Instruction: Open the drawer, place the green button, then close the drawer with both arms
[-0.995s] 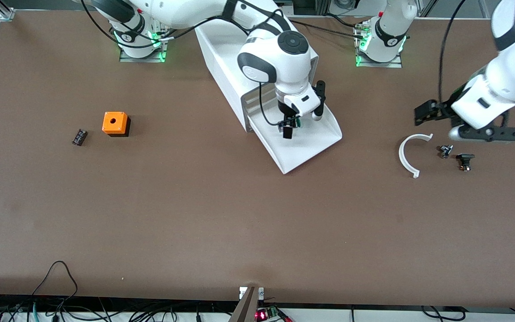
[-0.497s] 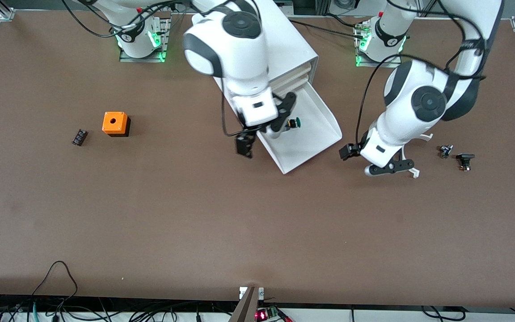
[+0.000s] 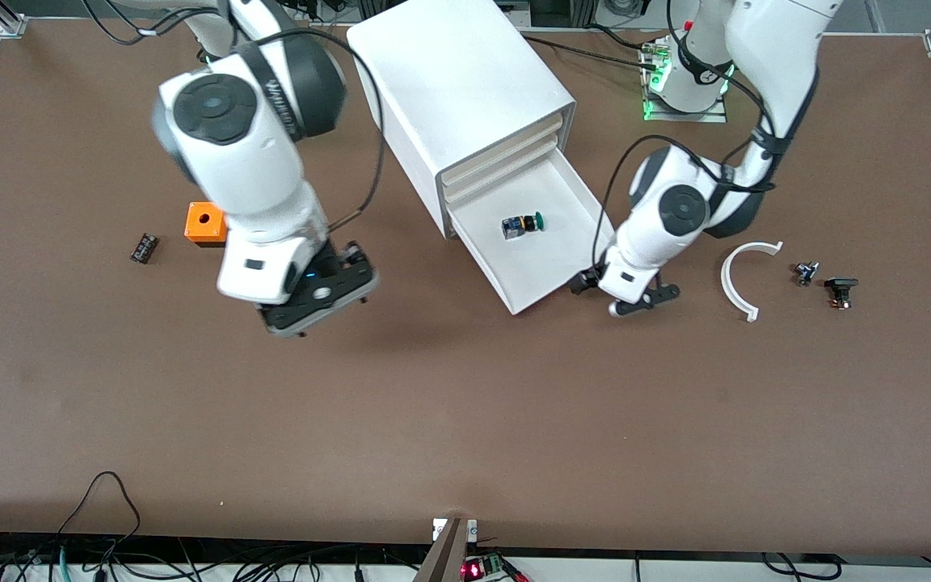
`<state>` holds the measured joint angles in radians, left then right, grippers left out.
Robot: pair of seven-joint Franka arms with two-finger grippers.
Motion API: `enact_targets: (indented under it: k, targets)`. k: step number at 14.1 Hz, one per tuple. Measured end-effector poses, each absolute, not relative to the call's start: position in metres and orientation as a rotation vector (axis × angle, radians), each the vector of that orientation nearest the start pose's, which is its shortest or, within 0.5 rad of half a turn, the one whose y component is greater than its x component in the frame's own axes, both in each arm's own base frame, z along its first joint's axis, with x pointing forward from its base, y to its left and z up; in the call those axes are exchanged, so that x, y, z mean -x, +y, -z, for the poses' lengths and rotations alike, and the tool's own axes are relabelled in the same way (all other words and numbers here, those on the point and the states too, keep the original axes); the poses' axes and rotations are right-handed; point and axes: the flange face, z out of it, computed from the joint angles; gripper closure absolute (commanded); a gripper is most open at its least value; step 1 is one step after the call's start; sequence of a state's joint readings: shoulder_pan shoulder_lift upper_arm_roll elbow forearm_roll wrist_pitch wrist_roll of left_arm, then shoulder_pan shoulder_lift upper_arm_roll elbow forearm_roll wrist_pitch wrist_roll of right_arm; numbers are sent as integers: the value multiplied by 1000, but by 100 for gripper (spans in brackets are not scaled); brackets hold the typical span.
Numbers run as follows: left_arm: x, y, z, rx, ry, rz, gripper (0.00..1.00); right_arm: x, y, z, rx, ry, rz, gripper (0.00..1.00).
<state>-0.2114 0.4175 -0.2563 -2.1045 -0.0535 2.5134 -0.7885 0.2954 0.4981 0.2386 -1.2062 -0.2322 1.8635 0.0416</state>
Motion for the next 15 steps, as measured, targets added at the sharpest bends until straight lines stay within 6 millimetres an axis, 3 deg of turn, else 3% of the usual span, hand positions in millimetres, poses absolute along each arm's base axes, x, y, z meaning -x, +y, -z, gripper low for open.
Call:
enact_targets:
  k: [5, 8, 11, 15]
  targets:
    - [-497, -286, -222, 3187, -586, -157, 0, -647, 218, -517, 3311, -18, 23, 0]
    - [-454, -322, -220, 3200, -441, -228, 0, -650, 129, -530, 3323, 277, -64, 0]
    - [-413, -354, -222, 3178, -290, -329, 0, -644, 44, -549, 3276, 469, -80, 0]
    - [-402, -361, -225, 3153, -244, -373, 0, -623, -35, -556, 3250, 401, -129, 0]
